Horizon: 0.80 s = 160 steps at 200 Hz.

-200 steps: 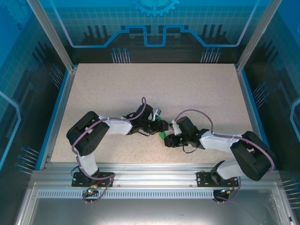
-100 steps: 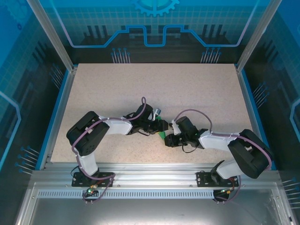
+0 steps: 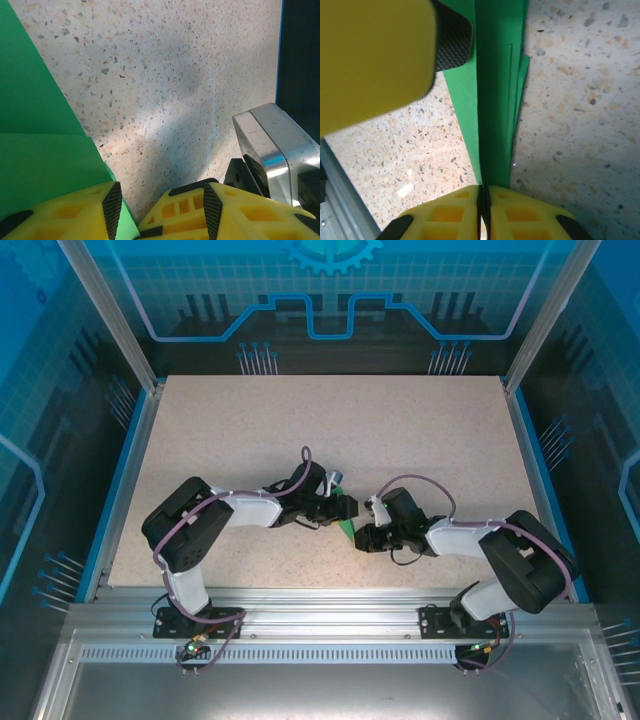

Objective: Fold a paper plane with a square sheet of paper (pick it up from the middle)
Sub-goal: Fold the wing for the fifth time at the center of the table.

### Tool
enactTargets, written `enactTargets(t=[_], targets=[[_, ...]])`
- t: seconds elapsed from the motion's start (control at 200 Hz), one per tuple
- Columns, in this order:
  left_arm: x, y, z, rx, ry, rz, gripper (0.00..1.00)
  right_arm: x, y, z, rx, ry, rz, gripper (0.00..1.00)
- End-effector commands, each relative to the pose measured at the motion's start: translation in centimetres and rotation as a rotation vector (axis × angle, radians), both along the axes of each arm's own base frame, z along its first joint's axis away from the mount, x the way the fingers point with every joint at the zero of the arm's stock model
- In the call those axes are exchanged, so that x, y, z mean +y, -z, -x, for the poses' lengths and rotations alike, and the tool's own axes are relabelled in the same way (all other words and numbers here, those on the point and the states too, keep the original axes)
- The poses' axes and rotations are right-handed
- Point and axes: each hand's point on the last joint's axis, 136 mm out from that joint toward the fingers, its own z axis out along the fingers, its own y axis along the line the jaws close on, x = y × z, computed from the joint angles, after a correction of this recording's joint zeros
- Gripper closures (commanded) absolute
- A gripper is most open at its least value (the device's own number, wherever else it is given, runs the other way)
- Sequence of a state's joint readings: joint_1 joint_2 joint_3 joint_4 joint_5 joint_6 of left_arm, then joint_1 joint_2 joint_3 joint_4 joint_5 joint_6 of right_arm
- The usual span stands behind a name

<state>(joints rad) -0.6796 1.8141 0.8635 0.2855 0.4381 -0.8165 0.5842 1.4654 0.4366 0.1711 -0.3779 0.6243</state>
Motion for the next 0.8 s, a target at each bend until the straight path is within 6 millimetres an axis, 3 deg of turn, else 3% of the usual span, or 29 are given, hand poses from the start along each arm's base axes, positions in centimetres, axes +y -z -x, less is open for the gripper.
enactTargets(t=[0.0, 0.44, 0.795], targets=[[-0.3, -0.8, -1.3, -0.008, -0.025, 0.011, 0.49, -0.2, 0.3, 0.3, 0.042, 0.008, -0.045, 0.91], [-0.1, -0.9, -2.1, -0.023, -0.017, 0.003, 0.46, 0.4, -1.5, -0.1, 0.056, -0.003, -0.159, 0.95], [0.1, 1.9, -1.8, 0.019, 0.002, -0.043, 0.48, -0.3, -0.7, 0.1, 0.081, 0.019, -0.118, 0.90]])
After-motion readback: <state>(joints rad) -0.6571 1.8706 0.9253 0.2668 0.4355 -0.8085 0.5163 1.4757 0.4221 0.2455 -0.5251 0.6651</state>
